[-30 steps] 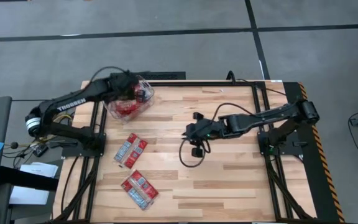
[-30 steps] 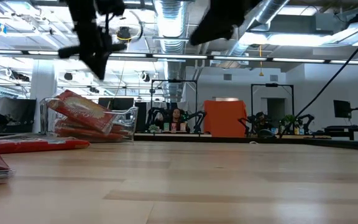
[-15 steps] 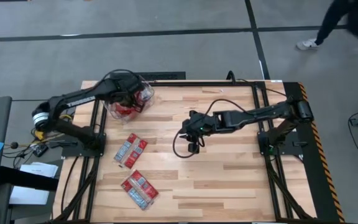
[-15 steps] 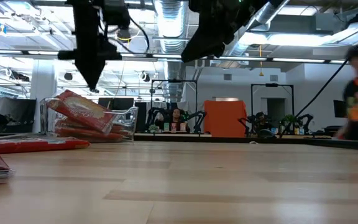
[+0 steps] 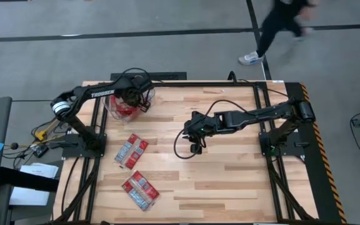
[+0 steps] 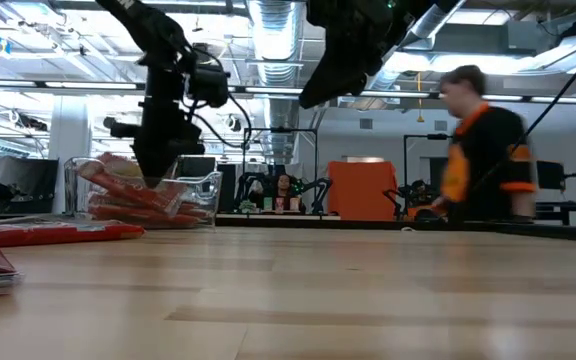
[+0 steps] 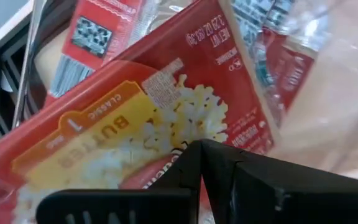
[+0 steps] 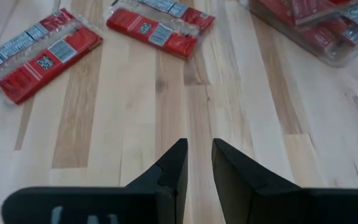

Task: Sort popcorn bags into baskets
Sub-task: Put the red popcorn bag into the transparent bin

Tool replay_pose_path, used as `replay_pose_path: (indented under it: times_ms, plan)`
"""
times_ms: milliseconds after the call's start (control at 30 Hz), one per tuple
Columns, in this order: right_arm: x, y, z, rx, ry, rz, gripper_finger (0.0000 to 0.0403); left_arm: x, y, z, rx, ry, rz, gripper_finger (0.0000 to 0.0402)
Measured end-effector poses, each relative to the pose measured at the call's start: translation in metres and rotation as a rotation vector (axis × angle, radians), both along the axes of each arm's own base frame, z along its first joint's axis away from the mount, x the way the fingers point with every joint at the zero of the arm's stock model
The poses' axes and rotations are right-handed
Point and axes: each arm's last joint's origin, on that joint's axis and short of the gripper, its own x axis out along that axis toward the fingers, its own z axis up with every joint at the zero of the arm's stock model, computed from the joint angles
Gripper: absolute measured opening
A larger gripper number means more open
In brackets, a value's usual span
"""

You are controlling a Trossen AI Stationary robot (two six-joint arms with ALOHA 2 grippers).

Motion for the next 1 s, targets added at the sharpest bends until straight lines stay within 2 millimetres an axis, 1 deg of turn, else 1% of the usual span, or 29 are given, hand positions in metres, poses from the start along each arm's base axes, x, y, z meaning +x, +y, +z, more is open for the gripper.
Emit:
replay_pose_path:
  times_ms: [67, 133, 367, 500, 567, 600, 700, 767, 833, 900, 1000]
  plan:
    - [0.000, 0.000, 0.000, 0.002, 0.005, -0.002, 0.0097, -0.003, 0.007, -0.002, 0.005, -0.004, 0.028, 0.0000]
    - [-0.001, 0.000, -0.001, 0.002, 0.014, -0.002, 0.0097, -0.006, 0.014, 0.000, 0.048, -0.019, 0.065, 0.0000]
    - [-0.001, 0.000, -0.001, 0.006, 0.018, -0.006, 0.0097, -0.026, 0.032, 0.012, 0.133, -0.047, 0.185, 0.0000]
    - [-0.001, 0.000, -0.001, 0.007, 0.018, -0.007, 0.0097, -0.029, 0.031, 0.025, 0.127, -0.146, 0.181, 0.0000]
    - [-0.001, 0.000, -0.001, 0.007, 0.018, -0.007, 0.0097, -0.030, 0.027, 0.039, 0.133, -0.196, 0.158, 0.0000]
    - [-0.001, 0.000, -0.001, 0.007, 0.018, -0.007, 0.0097, -0.030, 0.025, 0.050, 0.139, -0.238, 0.137, 0.0000]
    - [-0.001, 0.001, -0.001, 0.007, 0.018, -0.006, 0.0097, -0.034, 0.007, 0.087, 0.118, -0.397, 0.059, 0.0000]
    - [-0.001, 0.001, -0.001, 0.007, 0.018, -0.006, 0.0097, -0.039, -0.016, 0.108, 0.080, -0.484, 0.002, 0.0000]
    - [-0.001, 0.001, -0.001, 0.008, 0.018, -0.004, 0.0097, -0.048, -0.044, 0.121, 0.026, -0.514, -0.042, 0.0000]
    - [-0.001, 0.002, -0.001, 0.008, 0.017, -0.001, 0.0097, -0.059, -0.077, 0.128, -0.026, -0.505, -0.036, 0.0000]
    - [-0.001, 0.004, -0.001, 0.008, 0.009, 0.003, 0.0097, -0.072, -0.121, 0.123, -0.074, -0.442, 0.007, 0.0000]
